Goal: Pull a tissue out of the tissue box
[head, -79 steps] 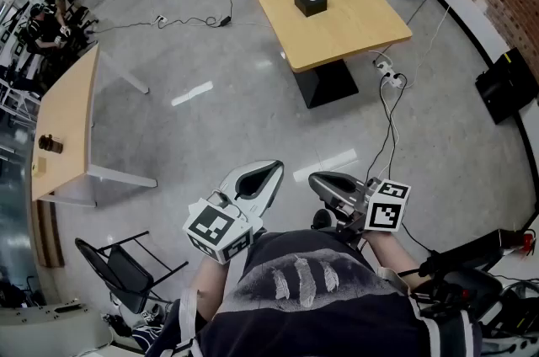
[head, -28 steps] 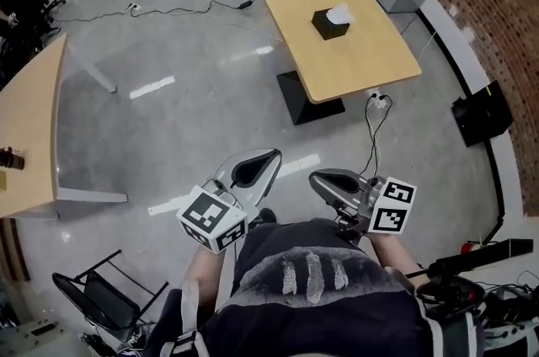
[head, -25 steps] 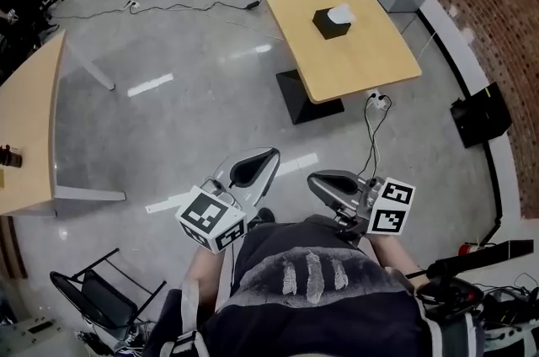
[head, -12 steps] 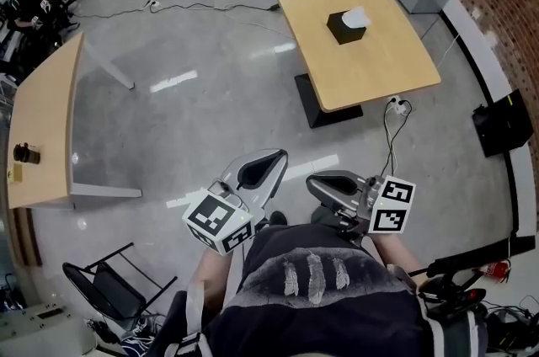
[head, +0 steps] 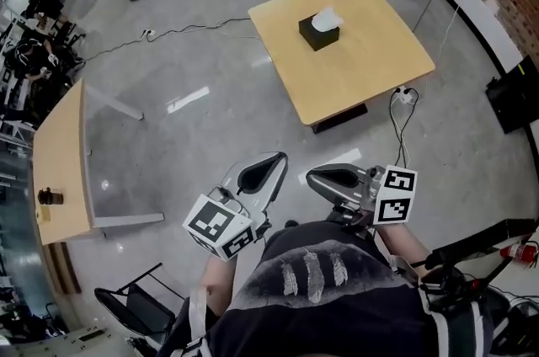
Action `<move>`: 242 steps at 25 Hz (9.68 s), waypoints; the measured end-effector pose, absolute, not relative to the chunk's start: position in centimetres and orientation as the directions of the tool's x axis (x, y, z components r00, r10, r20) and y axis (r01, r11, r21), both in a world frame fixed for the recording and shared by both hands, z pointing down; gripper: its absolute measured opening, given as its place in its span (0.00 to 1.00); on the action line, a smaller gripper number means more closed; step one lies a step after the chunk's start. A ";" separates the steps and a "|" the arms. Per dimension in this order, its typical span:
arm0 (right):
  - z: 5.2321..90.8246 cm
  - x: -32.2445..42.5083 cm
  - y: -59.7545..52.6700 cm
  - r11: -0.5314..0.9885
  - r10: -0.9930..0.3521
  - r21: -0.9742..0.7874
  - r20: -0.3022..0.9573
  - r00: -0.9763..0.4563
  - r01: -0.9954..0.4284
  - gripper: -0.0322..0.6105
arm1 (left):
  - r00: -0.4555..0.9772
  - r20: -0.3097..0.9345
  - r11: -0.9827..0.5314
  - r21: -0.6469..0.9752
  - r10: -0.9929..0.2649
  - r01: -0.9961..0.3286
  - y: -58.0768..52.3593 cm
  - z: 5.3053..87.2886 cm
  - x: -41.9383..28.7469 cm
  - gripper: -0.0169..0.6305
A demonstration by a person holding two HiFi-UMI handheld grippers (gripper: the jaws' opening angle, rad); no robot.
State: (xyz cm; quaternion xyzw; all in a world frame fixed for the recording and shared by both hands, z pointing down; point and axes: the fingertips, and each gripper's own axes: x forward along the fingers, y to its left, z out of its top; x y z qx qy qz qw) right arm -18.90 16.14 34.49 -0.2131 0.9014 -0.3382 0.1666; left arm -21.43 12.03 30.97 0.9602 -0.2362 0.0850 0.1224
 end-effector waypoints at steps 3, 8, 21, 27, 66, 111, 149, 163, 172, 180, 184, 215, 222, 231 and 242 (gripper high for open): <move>34.6 -16.3 15.7 0.676 -0.520 -0.686 -0.186 -0.833 -0.269 0.05 | 0.871 0.254 -0.862 0.188 -0.420 -0.470 11.7 31.6 -19.3 0.03; 34.7 -12.2 15.0 0.662 -0.546 -0.698 -0.198 -0.814 -0.275 0.05 | 0.872 0.291 -0.871 0.185 -0.394 -0.455 11.2 31.7 -15.3 0.03; 37.6 -6.0 14.4 0.628 -0.541 -0.742 -0.198 -0.817 -0.235 0.05 | 0.859 0.351 -0.883 0.149 -0.373 -0.444 10.2 32.5 -7.8 0.03; 38.3 -4.6 14.0 0.609 -0.567 -0.743 -0.165 -0.807 -0.276 0.05 | 0.867 0.352 -0.894 0.148 -0.352 -0.423 10.2 33.3 -6.8 0.03; 38.6 -12.2 -1.5 0.480 -0.660 -0.609 0.223 -0.717 -0.631 0.05 | 0.960 0.163 -0.923 0.277 -0.229 -0.267 -8.7 35.2 -14.4 0.03; 40.6 7.0 -12.2 0.632 -0.489 -0.649 0.091 -0.868 -0.424 0.05 | 0.822 0.401 -0.861 0.136 -0.405 -0.491 -16.1 33.4 5.6 0.03; 53.0 7.9 -35.2 0.554 -0.429 -0.408 0.607 -0.669 -0.726 0.42 | 0.734 0.372 -0.712 0.225 -0.568 -0.665 -26.4 39.3 -5.0 0.03; 57.4 7.2 -34.7 0.487 -0.322 -0.487 0.672 -0.667 -0.725 0.43 | 0.729 0.378 -0.698 0.245 -0.571 -0.673 -26.6 40.0 -6.2 0.03; 57.4 7.1 -34.3 0.495 -0.308 -0.471 0.691 -0.654 -0.730 0.21 | 0.732 0.382 -0.703 0.244 -0.564 -0.668 -26.6 39.8 -6.2 0.03; 57.5 7.4 -34.5 0.491 -0.341 -0.435 0.701 -0.626 -0.755 0.05 | 0.733 0.387 -0.706 0.242 -0.559 -0.666 -26.3 40.3 -6.1 0.03; 57.2 7.2 -34.4 0.491 -0.348 -0.442 0.690 -0.634 -0.750 0.05 | 0.735 0.388 -0.709 0.241 -0.556 -0.663 -26.3 40.3 -6.1 0.03; 54.1 7.2 -34.6 0.496 -0.391 -0.466 0.633 -0.668 -0.733 0.05 | 0.740 0.397 -0.722 0.228 -0.543 -0.653 -26.4 39.9 -6.1 0.03; 53.8 7.4 -34.6 0.495 -0.399 -0.471 0.623 -0.673 -0.730 0.05 | 0.739 0.400 -0.725 0.223 -0.542 -0.652 -26.4 39.9 -6.0 0.03; 52.9 7.9 -34.6 0.491 -0.411 -0.487 0.601 -0.685 -0.722 0.05 | 0.740 0.405 -0.730 0.216 -0.537 -0.649 -26.1 40.0 -5.8 0.03; 50.3 9.6 -34.6 0.483 -0.478 -0.483 0.553 -0.682 -0.730 0.05 | 0.748 0.406 -0.744 0.208 -0.525 -0.635 -25.4 39.8 -4.8 0.03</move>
